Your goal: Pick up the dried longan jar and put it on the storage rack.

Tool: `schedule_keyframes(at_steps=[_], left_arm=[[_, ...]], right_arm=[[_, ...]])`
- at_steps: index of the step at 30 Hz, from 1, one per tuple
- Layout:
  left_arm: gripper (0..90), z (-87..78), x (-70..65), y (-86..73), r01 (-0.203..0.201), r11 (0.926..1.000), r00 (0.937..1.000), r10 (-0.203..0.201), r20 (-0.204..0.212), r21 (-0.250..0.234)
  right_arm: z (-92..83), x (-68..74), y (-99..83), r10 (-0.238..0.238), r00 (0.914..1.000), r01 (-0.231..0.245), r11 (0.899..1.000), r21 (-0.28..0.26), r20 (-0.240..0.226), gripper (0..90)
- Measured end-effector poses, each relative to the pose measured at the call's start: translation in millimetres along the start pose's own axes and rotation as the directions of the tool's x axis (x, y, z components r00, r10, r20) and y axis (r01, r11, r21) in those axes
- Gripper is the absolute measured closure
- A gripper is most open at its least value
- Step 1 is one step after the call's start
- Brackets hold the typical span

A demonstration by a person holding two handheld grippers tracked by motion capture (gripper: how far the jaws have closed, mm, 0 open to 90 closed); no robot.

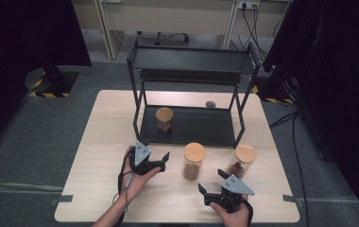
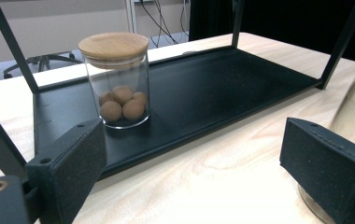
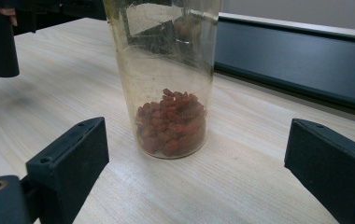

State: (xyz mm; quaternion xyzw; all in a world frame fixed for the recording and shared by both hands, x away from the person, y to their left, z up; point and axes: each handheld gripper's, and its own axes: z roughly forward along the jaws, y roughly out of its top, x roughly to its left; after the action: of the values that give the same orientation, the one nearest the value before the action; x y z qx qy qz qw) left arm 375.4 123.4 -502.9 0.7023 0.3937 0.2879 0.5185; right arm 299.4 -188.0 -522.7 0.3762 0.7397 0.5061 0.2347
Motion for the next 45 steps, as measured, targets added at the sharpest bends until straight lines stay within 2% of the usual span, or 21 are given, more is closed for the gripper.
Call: schedule_keyframes(at_steps=[13, 24, 45], left_arm=[[7.4, -3.9, -7.7, -18.9, 0.023, 0.9997, 0.9996, -0.023, 0.016, 0.002], [7.7, -5.2, -11.6, -26.3, 0.021, 0.9998, 0.9996, -0.021, 0.018, 0.001], [7.8, -6.9, -13.6, -27.1, 0.011, 0.9998, 0.9999, -0.011, 0.008, -0.017]], right_arm=[[0.0, 0.1, 0.0, -0.001, 1.0, 0.001, 1.0, 0.0, 0.001, 6.7], [0.2, 0.1, 0.1, -0.002, 1.0, 0.002, 1.0, 0.002, 0.002, 6.7], [0.6, -0.1, 0.2, 0.001, 1.0, -0.001, 1.0, 0.006, 0.004, 6.7]])
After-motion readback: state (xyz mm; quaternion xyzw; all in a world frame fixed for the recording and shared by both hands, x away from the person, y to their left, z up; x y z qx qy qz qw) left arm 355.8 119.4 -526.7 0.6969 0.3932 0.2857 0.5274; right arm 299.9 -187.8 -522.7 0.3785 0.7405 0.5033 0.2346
